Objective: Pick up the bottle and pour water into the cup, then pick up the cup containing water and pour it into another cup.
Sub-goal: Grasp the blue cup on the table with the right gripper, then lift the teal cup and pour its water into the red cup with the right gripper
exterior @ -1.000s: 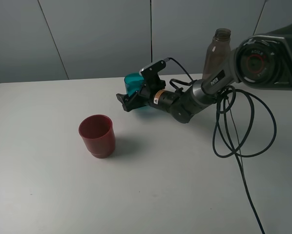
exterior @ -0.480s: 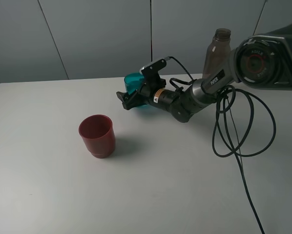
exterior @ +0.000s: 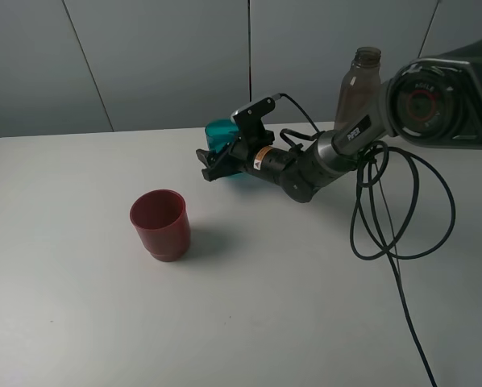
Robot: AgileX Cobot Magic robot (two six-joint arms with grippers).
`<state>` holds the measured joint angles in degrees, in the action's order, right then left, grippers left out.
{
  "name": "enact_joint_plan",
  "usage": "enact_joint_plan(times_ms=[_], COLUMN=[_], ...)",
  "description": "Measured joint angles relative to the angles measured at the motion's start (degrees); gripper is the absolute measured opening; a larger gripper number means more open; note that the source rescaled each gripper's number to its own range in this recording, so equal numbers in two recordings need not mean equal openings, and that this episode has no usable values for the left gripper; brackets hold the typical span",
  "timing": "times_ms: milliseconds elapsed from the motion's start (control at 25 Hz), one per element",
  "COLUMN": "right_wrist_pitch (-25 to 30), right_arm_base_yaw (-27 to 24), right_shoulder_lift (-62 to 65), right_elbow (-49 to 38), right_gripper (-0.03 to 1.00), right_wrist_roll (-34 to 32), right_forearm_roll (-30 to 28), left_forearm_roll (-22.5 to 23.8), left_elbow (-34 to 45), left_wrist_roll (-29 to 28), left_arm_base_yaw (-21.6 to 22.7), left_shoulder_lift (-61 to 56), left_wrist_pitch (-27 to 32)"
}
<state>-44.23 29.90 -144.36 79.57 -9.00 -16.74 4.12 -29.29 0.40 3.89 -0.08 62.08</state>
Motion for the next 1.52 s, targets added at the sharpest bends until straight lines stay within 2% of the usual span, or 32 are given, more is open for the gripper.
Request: enact_joint_plan(times_ms=[40, 280, 560, 960, 1520], right_wrist_pitch=[0.00, -0.14, 0.41, 1.34, -1.39], right_arm_base_yaw=[0.00, 0.00, 0.00, 0.00, 0.04], right_shoulder_lift=[0.00, 0.00, 0.24, 3.88, 15.15], right_elbow=[0.10, 0.10, 0.10, -0.15, -11.90], right_gripper=[0.05, 0.05, 0.05, 0.05, 0.05], right_wrist_roll=[0.01, -2.97, -3.42, -3.62, -0.87], right_forearm_roll=[-0.08, 0.02, -0.66, -7.67, -14.50], left_forearm_roll=[0.00, 0.00, 0.00, 0.00, 0.00], left_elbow=[0.00, 0.00, 0.00, 0.00, 0.00], left_wrist_roll=[0.00, 0.00, 0.00, 0.00, -0.40], left_arm_base_yaw=[0.00, 0.00, 0.00, 0.00, 0.00], left_shoulder_lift=[0.00, 0.00, 0.00, 0.00, 0.00], left_wrist_pitch=[0.00, 0.00, 0.00, 0.00, 0.00])
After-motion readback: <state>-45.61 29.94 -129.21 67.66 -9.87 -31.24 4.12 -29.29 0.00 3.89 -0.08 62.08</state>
